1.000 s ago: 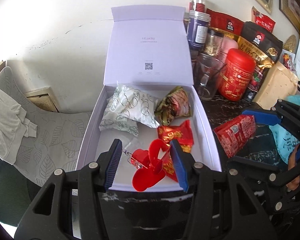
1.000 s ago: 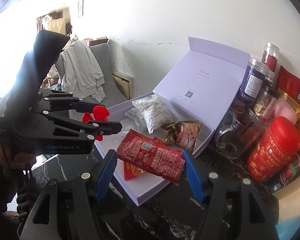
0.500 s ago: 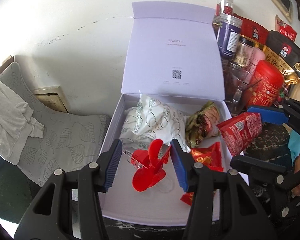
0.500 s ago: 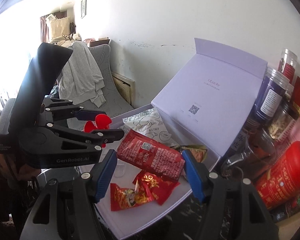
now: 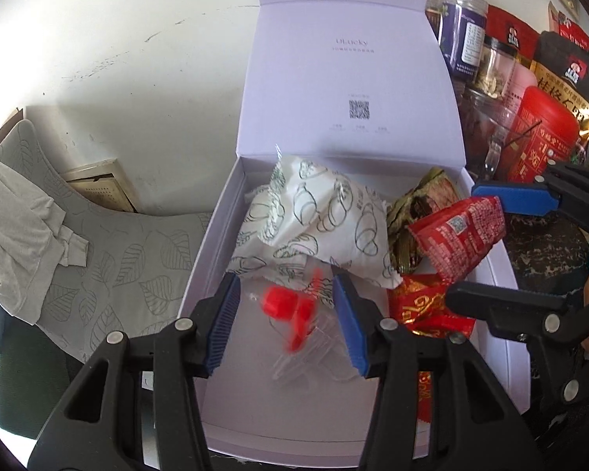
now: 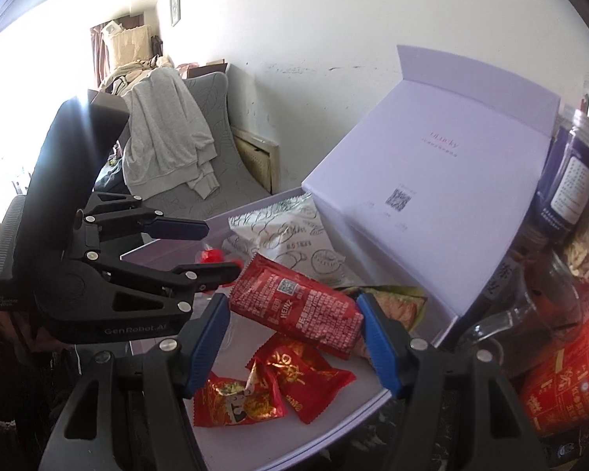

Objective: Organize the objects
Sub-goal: 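Lower the pinwheel and red packet into the box, open both grippers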

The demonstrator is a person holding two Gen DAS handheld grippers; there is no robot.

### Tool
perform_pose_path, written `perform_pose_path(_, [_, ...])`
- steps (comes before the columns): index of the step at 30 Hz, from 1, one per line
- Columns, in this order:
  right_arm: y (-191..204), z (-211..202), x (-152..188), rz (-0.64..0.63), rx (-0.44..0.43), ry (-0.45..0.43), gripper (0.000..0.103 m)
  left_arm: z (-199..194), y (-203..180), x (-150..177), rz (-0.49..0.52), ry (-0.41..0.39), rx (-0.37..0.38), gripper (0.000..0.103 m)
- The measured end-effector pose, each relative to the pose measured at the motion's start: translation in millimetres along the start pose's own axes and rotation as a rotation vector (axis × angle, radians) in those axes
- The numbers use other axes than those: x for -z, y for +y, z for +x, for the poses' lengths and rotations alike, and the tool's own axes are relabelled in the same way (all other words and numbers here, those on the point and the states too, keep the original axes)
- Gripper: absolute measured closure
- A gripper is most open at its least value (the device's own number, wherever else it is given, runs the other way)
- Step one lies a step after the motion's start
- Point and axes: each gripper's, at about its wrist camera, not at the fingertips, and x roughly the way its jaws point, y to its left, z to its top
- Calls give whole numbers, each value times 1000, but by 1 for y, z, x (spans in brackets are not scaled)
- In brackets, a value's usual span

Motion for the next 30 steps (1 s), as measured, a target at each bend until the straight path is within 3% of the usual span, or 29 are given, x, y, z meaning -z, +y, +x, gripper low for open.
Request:
perform_pose_path(11, [5,14,12,-18,-44,56,35,13,-7,9,28,37,24,58])
perform_pose_path(30, [8,39,24,49,-91,45,34,17,4,16,2,19,-43,58])
